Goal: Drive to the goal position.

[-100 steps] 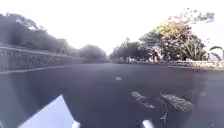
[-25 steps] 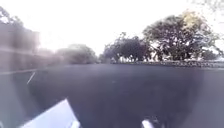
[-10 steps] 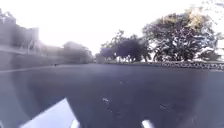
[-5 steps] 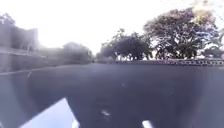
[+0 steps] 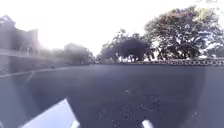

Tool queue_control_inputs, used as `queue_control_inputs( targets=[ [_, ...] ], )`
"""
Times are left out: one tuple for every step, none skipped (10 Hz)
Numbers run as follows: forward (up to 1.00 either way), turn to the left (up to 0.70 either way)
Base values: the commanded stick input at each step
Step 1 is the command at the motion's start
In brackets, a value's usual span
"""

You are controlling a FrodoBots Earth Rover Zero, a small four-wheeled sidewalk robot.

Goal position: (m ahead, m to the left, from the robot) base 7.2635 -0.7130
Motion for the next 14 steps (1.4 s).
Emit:
queue_control_inputs(
  targets=[
    [0.85,0.00],
    [0.85,0.00],
    [0.85,0.00],
    [0.85,0.00],
    [0.85,0.00],
    [0.85,0.00],
    [0.85,0.00],
    [0.85,0.00],
    [0.85,0.00],
    [0.85,0.00],
    [0.85,0.00],
    [0.85,0.00],
    [0.85,0.00],
    [0.85,0.00]
  ],
)
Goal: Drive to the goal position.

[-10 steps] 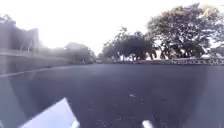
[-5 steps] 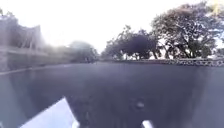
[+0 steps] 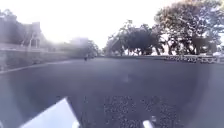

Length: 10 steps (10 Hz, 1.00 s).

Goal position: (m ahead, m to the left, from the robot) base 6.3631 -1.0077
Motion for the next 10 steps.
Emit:
queue_control_inputs(
  targets=[
    [0.85,0.00],
    [0.85,0.00],
    [0.85,0.00],
    [0.85,0.00],
    [0.85,0.00],
    [0.85,0.00],
    [0.85,0.00],
    [0.85,0.00],
    [0.85,0.00],
    [0.85,0.00]
  ],
)
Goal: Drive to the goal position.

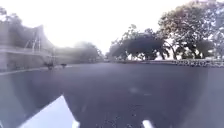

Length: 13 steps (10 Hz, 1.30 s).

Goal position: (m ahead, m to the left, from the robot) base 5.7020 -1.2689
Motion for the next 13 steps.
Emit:
queue_control_inputs(
  targets=[
    [0.85,0.00],
    [0.85,0.00],
    [0.85,0.00],
    [0.85,0.00],
    [0.85,0.00],
    [0.85,0.00],
    [0.85,0.00],
    [0.85,0.00],
    [0.85,0.00],
    [0.85,0.00],
    [0.85,0.00],
    [0.85,0.00],
    [0.85,0.00]
  ],
)
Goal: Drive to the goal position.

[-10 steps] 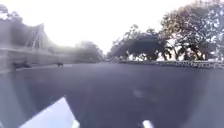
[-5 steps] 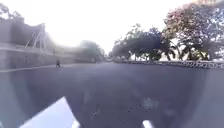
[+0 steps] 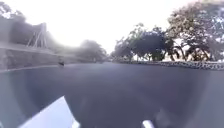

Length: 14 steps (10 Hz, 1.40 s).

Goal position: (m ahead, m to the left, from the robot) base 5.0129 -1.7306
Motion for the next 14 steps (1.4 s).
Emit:
queue_control_inputs(
  targets=[
    [0.85,0.00],
    [0.85,0.00],
    [0.85,0.00],
    [0.85,0.00],
    [0.85,0.00],
    [0.85,0.00],
    [0.85,0.00],
    [0.85,0.00],
    [0.85,0.00],
    [0.85,0.00],
    [0.85,0.00],
    [0.85,0.00],
    [0.85,0.00],
    [0.85,0.00]
  ],
)
